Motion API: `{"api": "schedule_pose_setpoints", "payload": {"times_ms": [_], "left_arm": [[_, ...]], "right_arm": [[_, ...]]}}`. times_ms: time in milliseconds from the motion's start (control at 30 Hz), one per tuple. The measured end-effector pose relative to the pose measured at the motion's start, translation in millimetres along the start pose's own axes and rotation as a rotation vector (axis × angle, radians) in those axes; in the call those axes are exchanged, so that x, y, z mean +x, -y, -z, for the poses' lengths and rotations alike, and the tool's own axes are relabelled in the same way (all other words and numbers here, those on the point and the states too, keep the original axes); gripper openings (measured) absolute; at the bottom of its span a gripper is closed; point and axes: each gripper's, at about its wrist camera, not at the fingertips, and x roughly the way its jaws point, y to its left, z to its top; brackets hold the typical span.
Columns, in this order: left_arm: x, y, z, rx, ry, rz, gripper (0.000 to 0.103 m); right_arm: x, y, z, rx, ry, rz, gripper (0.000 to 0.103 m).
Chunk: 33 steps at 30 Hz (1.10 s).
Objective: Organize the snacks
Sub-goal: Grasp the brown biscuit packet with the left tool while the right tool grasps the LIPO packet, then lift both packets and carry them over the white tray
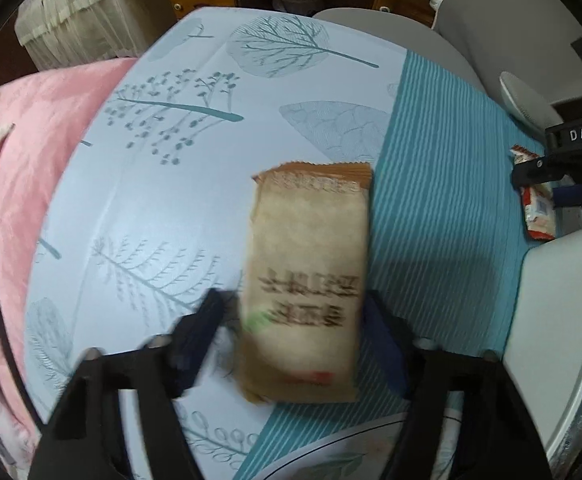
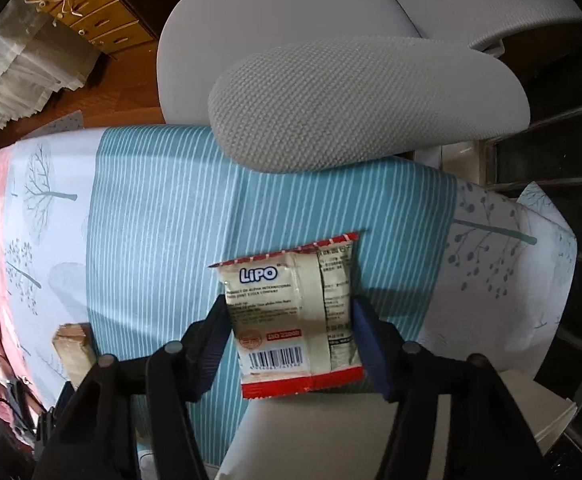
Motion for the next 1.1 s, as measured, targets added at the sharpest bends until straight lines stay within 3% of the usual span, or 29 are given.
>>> {"api": "schedule_pose_setpoints", "payload": {"times_ms": [233,767,1100], "left_arm": [[-4,5,7,0.04,-0.01,0.009,0.052],[-27,-22,46,0.04,-0.073,-0.003,0.052],[-90,-30,73,0.029,0.052,0.018,0.052]], "right_arm": [[-5,-2,6,-0.003,0.024,0.005,0.047],[-46,-20,27,0.011,0.099,-0.108,0.046],[-95,-47,58,-0.064,0.157,-0.178,0.046]]}}
